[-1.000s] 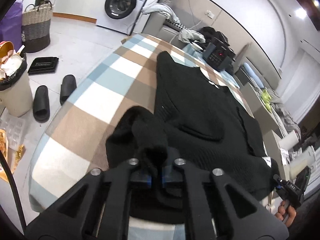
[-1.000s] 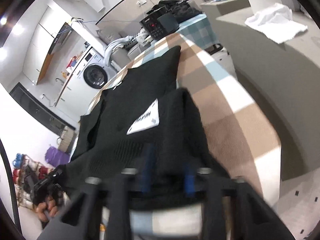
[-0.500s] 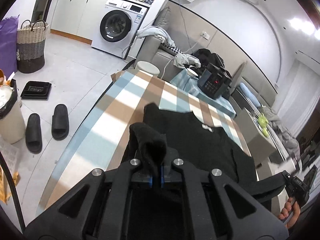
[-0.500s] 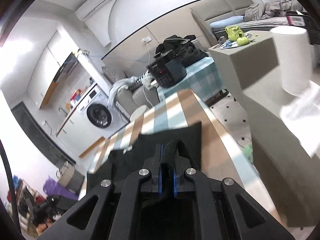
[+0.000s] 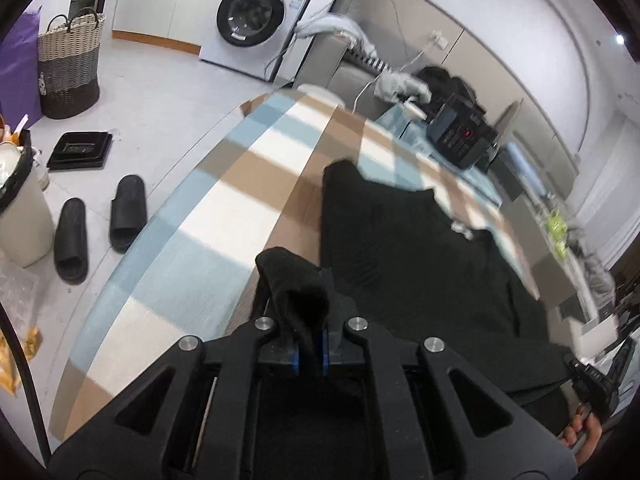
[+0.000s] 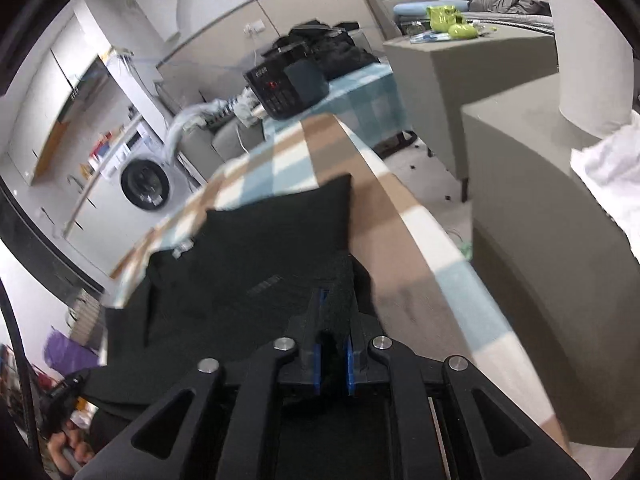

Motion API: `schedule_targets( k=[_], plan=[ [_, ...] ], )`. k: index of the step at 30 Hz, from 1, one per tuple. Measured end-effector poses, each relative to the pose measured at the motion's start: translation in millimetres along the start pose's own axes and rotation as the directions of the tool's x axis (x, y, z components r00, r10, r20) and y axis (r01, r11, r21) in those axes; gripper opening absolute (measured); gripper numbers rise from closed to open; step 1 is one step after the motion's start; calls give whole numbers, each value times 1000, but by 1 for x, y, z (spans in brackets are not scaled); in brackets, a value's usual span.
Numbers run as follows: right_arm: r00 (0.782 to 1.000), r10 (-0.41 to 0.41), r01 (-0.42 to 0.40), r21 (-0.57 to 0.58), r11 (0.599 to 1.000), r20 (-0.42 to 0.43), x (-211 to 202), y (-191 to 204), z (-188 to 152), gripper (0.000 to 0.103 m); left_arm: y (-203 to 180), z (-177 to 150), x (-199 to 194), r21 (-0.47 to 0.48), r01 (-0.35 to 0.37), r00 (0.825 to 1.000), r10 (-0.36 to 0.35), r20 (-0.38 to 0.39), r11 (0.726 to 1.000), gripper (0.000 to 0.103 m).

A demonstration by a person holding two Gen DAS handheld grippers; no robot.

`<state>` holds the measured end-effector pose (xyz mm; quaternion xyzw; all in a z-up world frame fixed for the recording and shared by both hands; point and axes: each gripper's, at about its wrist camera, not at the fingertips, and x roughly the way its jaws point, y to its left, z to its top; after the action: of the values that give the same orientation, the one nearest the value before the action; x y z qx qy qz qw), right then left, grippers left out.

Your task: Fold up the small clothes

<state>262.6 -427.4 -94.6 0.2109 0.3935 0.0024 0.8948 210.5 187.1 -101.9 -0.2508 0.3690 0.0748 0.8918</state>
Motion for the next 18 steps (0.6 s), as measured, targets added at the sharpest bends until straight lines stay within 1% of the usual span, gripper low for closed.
schedule_targets(
  k=[2, 3, 4, 5, 6, 7, 8, 10, 12, 13, 15, 16, 18],
  plan=[
    [998, -17, 17, 1, 1000, -55, 7, -6, -4, 17, 2, -8, 9, 31, -44, 998, 45, -52, 999, 8],
    [997, -22, 23, 15, 1000, -78, 6, -10, -6, 27, 4, -13, 9, 39, -63, 995, 66, -70, 997, 16],
    [997, -14, 16, 24, 1000, -81, 2, -14, -9, 39, 6, -17, 9, 44, -79, 994, 82, -76, 996, 28],
    [997, -5, 7, 29, 1000, -74, -4, -17, -12, 44, 8, -23, 4, 54, -90, 993, 94, -75, 994, 39],
    [998, -3, 4, 29, 1000, -63, -13, -21, -17, 48, 10, -28, -1, 63, -95, 993, 99, -70, 993, 55],
    [998, -4, 5, 20, 1000, -63, -21, -24, -22, 48, 12, -34, -9, 69, -102, 992, 107, -65, 992, 67],
    [998, -8, 9, 12, 1000, -69, -26, -26, -26, 49, 15, -40, -16, 75, -98, 993, 103, -64, 992, 69],
    [996, -15, 14, -5, 1000, -91, -36, -31, -40, 49, 19, -53, -27, 93, -82, 993, 89, -81, 992, 69],
    [991, -13, 8, -39, 999, -134, -42, -33, -57, 49, 21, -68, -39, 121, -69, 992, 81, -99, 990, 69],
    [989, -10, 2, -52, 999, -146, -45, -33, -64, 49, 19, -77, -42, 146, -64, 991, 80, -107, 987, 69],
    [989, 6, -19, -83, 996, -149, -51, -33, -77, 49, 16, -89, -52, 176, -56, 991, 76, -111, 983, 69],
    [989, 4, -18, -96, 995, -146, -51, -32, -79, 49, 14, -94, -54, 193, -45, 992, 67, -107, 980, 69],
    [990, -4, -14, -125, 992, -141, -52, -29, -82, 49, 10, -100, -58, 209, -49, 993, 70, -97, 977, 69]
  ],
)
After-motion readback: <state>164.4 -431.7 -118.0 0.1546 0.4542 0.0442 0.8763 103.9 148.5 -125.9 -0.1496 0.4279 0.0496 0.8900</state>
